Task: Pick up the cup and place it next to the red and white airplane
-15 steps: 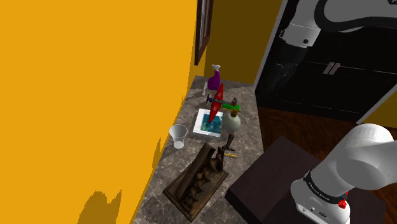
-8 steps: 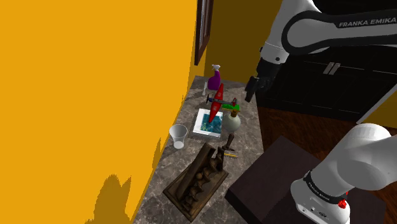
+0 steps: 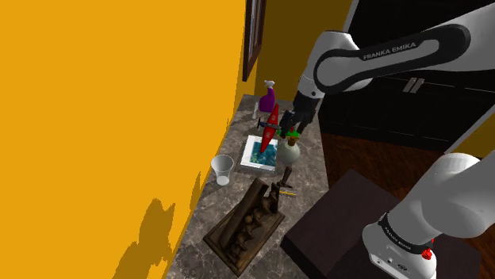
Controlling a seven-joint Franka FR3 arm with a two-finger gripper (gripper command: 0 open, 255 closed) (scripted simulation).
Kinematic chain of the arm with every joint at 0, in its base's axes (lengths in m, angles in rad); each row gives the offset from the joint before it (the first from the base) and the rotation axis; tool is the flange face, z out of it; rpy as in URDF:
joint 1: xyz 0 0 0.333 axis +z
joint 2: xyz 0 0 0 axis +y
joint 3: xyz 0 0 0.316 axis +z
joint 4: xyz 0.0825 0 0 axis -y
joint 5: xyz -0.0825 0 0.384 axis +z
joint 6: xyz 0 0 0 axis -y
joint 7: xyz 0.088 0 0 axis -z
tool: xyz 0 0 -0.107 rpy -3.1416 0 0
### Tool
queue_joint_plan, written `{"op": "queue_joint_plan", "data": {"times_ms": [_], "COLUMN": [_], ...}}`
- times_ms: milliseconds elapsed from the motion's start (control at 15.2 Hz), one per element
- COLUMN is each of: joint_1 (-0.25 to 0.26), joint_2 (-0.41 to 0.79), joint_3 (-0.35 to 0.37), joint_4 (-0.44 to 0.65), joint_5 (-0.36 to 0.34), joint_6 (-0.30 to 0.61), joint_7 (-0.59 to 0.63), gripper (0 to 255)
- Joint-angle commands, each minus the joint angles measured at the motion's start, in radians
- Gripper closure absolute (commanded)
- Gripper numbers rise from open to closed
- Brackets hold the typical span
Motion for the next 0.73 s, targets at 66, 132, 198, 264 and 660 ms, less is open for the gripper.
{"op": "queue_joint_plan", "data": {"times_ms": [66, 132, 198, 264, 660], "joint_1": [0.019, 0.024, 0.029, 0.034, 0.056], "joint_2": [0.121, 0.159, 0.198, 0.236, 0.471], "joint_3": [0.013, 0.016, 0.019, 0.023, 0.044], "joint_4": [0.027, 0.039, 0.053, 0.068, 0.191], "joint_5": [0.039, 0.051, 0.064, 0.076, 0.151], "joint_6": [0.110, 0.141, 0.170, 0.198, 0.337], "joint_7": [-0.001, -0.004, -0.007, -0.010, -0.033], "gripper": [0, 0, 0, 0, 0]}}
